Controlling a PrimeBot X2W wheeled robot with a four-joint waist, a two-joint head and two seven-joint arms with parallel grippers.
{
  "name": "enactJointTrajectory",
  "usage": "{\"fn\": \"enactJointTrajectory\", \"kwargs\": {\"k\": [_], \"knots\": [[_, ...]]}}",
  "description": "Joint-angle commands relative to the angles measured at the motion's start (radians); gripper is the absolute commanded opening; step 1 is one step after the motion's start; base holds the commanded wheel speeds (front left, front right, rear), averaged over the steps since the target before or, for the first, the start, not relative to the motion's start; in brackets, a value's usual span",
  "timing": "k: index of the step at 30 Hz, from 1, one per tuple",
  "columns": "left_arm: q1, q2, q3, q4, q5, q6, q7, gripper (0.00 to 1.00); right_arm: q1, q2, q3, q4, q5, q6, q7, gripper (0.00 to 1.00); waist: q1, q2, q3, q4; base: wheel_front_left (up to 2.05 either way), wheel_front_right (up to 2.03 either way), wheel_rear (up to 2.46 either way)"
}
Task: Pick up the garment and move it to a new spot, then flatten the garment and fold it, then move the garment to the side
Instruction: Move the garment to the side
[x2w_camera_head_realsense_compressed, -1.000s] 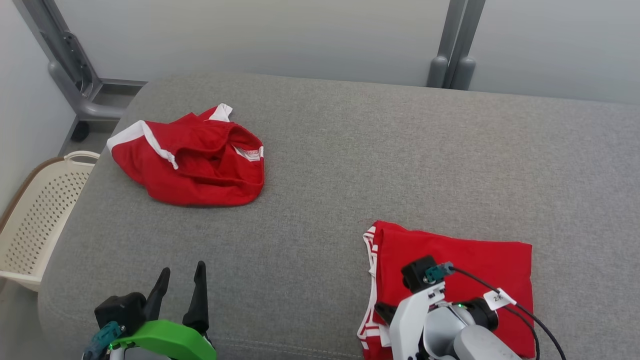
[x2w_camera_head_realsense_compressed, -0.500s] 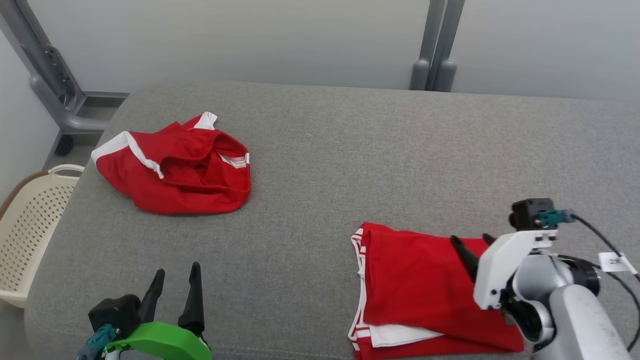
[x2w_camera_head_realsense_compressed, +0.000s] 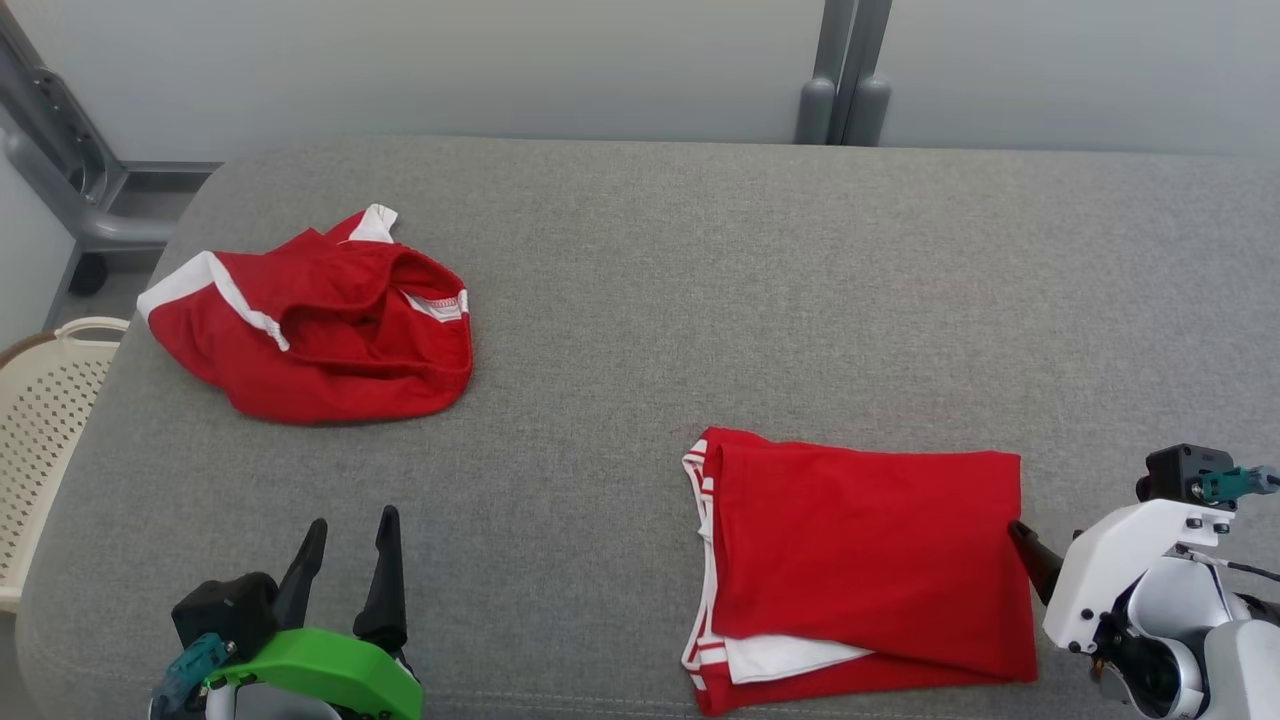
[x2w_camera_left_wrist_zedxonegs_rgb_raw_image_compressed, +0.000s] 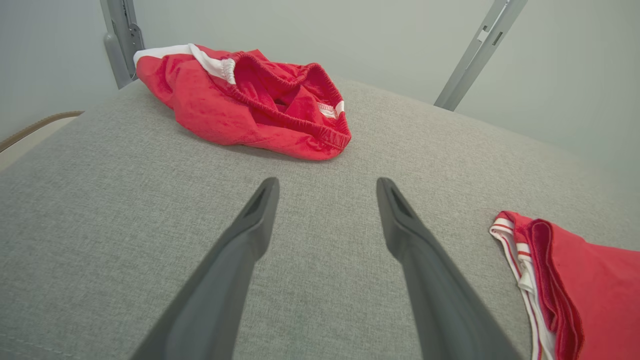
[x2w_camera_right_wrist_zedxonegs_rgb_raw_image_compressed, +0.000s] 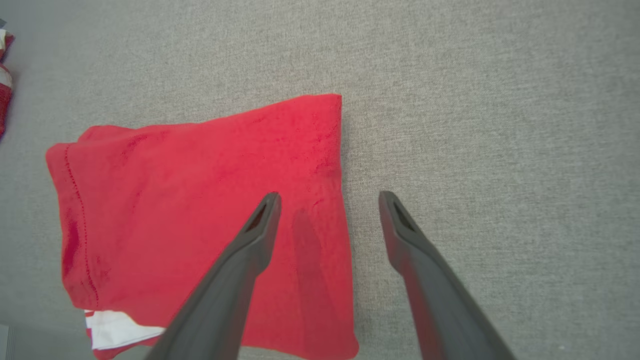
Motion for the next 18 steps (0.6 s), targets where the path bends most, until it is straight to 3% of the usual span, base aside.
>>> {"fn": "enactJointTrajectory", "kwargs": {"k": [1,16,17,18], "knots": [[-0.015,0.007,0.003,-0.001,0.003,-0.003,-0.005,1.0,-0.011,-0.001,-0.004,0.011,-0.004,0.0,0.0,1.0,0.0001,0.0,0.016,-0.006,0.0,0.0,0.0],[-0.06,0.01,-0.005,0.009,0.01,-0.011,-0.001,1.0,-0.073,-0.001,0.013,0.155,-0.007,0.0,0.014,1.0,0.0001,0.0,0.082,0.008,0.0,0.0,0.0],[-0.062,0.011,-0.005,0.01,0.011,-0.012,-0.002,1.0,-0.081,-0.001,0.014,0.166,-0.006,0.0,0.011,0.95,0.0001,0.0,0.085,0.01,0.0,0.0,0.0],[-0.064,0.011,-0.006,0.009,0.012,-0.014,-0.002,1.0,-0.088,-0.001,0.016,0.179,-0.003,0.0,0.012,0.81,0.0001,0.0,0.089,0.012,0.0,0.0,0.0]]}}
